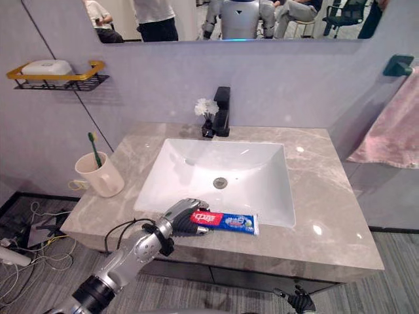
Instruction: Organize washtable
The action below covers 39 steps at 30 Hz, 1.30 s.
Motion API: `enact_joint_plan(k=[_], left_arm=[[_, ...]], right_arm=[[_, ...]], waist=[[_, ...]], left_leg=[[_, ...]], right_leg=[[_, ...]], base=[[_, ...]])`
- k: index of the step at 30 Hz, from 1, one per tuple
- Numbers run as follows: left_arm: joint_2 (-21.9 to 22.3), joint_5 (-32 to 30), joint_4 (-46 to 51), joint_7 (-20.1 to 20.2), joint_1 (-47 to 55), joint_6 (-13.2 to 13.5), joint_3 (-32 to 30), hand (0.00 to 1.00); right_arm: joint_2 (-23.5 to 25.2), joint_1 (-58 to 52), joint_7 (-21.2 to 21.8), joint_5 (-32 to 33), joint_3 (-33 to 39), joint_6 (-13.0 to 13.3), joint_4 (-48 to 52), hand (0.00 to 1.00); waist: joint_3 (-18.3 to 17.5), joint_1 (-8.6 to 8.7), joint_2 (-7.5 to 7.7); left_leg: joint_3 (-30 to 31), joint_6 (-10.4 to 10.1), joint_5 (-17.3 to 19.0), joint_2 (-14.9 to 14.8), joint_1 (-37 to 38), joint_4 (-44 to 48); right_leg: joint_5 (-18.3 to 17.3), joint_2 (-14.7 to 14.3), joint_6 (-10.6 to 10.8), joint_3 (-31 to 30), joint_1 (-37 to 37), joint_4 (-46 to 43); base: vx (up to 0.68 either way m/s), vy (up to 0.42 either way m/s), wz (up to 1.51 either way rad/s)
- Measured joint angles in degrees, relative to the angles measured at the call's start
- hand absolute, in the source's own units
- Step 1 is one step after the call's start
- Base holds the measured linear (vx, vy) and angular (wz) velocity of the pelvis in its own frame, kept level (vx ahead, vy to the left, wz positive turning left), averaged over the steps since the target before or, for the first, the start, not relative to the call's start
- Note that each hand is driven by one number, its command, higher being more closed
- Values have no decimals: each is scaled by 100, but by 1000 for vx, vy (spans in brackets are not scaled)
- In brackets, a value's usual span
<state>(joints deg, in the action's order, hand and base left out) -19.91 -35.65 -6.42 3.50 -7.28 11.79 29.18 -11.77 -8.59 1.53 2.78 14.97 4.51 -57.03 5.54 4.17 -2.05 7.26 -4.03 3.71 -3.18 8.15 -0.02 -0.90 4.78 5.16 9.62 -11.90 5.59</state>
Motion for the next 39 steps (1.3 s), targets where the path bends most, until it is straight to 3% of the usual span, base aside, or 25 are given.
enact_joint_plan(k=[13, 16, 25, 28, 33, 36, 37, 38, 39], left_arm=[[66, 550, 37, -183, 176, -146, -32, 100], [173, 698, 239, -252, 374, -189, -61, 100], [672, 1274, 923, -644, 604, -247, -533, 100], [787, 1360, 1068, -692, 604, -252, -582, 100], [1055, 1400, 1199, -689, 597, -257, -766, 100], [1070, 1481, 1442, -689, 599, -261, -953, 100], [1070, 1481, 1450, -689, 599, -261, -958, 100], [1066, 1482, 1746, -698, 627, -258, -1206, 100], [1068, 1482, 1789, -717, 626, -255, -1244, 100]], right_arm=[[77, -190, -35, 1135, 891, -10, -68, 0], [111, -204, -91, 1279, 1211, -13, -68, 0], [150, -202, -453, 1851, 2801, -21, 44, 0], [49, -232, -615, 1876, 3313, -67, 617, 0], [-138, -191, -1127, 1855, 3930, -43, 2997, 0], [-199, -171, -1300, 1779, 3820, 7, 4301, 0], [-201, -170, -1302, 1778, 3816, 9, 4331, 0], [-358, 50, -1375, 1602, 3462, 195, 5468, 0], [-481, 115, -1348, 1574, 3236, 274, 5768, 0]], waist=[[14, 31, -75], [13, 127, -82], [-29, 112, -33], [-51, 112, -21], [-159, 135, 124], [-206, 128, 171], [-206, 128, 170], [-279, 126, 185], [-310, 138, 169]], left_leg=[[-298, -16, 112, -91, 140, 42], [-363, -17, 122, -106, 145, 42], [-613, -21, 162, -203, 90, 54], [-669, -20, 160, -206, 57, 55], [-770, -20, 160, -218, 39, 77], [-815, -25, 165, -231, 5, 102], [-817, -26, 165, -232, 4, 102], [-918, -30, 172, -243, -55, 118], [-943, -31, 173, -243, -57, 122]], right_leg=[[2, -65, -4, -243, -7, 1], [16, -79, -23, -320, 20, 3], [73, -172, -81, -559, 194, 2], [77, -173, -84, -613, 233, -15], [58, -178, -65, -688, 342, -131], [44, -190, -55, -725, 452, -193], [44, -190, -55, -726, 454, -194], [19, -208, -26, -846, 588, -239], [23, -227, -31, -872, 610, -245]], base=[[-16, 6, -10], [-18, 1, -13], [-24, -3, -14], [12, 0, -10], [-1, 7, -7], [-49, -2, -5], [-89, 6, -25], [-65, 3, -26], [-64, -5, -32]])
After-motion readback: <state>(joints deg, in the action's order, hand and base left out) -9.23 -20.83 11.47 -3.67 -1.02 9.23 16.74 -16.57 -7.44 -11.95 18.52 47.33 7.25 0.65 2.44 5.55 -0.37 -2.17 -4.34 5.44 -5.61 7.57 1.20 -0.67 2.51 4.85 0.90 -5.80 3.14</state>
